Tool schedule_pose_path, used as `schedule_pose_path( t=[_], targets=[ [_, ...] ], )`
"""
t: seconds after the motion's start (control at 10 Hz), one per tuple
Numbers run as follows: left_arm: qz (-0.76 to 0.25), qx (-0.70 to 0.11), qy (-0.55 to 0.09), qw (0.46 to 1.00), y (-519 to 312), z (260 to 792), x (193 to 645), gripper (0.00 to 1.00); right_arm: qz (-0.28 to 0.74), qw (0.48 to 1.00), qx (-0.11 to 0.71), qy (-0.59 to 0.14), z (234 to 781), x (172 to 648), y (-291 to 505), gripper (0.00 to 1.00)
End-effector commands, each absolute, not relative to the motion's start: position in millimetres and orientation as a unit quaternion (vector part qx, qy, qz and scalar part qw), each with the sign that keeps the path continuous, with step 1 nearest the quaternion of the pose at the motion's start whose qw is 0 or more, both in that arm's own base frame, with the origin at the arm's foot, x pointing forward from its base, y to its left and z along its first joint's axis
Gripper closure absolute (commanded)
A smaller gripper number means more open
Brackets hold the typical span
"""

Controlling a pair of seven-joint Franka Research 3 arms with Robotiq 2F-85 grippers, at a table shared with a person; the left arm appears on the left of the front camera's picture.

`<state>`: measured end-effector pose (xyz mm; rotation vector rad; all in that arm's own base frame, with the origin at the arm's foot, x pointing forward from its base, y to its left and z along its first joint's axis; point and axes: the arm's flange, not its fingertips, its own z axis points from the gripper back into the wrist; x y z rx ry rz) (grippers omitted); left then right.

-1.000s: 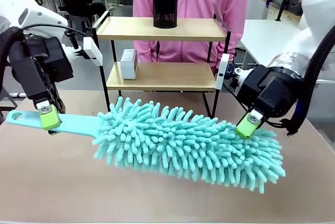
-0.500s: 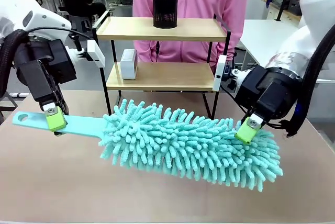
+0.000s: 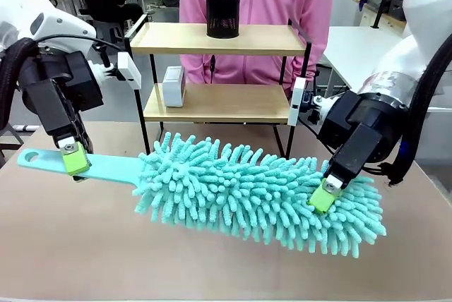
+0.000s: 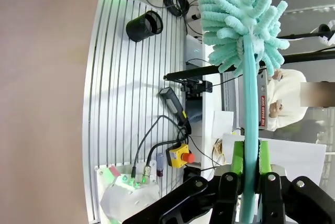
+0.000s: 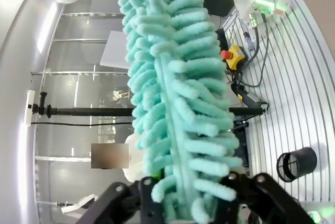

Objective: Clean the shelf.
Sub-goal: Hand the Duster back to the human.

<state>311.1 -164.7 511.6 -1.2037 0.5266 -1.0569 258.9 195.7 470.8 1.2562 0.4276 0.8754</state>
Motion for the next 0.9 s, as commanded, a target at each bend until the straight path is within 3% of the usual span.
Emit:
schedule_pose_path(
  t=[0.0, 0.6, 0.7, 0.8],
  targets=[
    [-0.467, -0.538, 0.227, 0.664, -166.6, 515.7, 310.7, 0.87, 0.391, 0.709, 0.553, 0.197, 475.7, 260.8, 199.1, 1.0],
    [-0.471, -0.533, 0.229, 0.664, -166.0, 517.3, 308.5, 0.87, 0.398, 0.709, 0.547, 0.196, 475.1, 259.8, 200.3, 1.0],
    [-0.469, -0.532, 0.229, 0.666, -165.4, 518.1, 308.9, 0.3, 0.397, 0.71, 0.548, 0.195, 474.7, 260.8, 198.3, 1.0],
    [-0.465, -0.539, 0.217, 0.668, -160.4, 523.3, 309.9, 0.3, 0.394, 0.711, 0.55, 0.193, 474.8, 262.7, 191.5, 1.0]
  ],
)
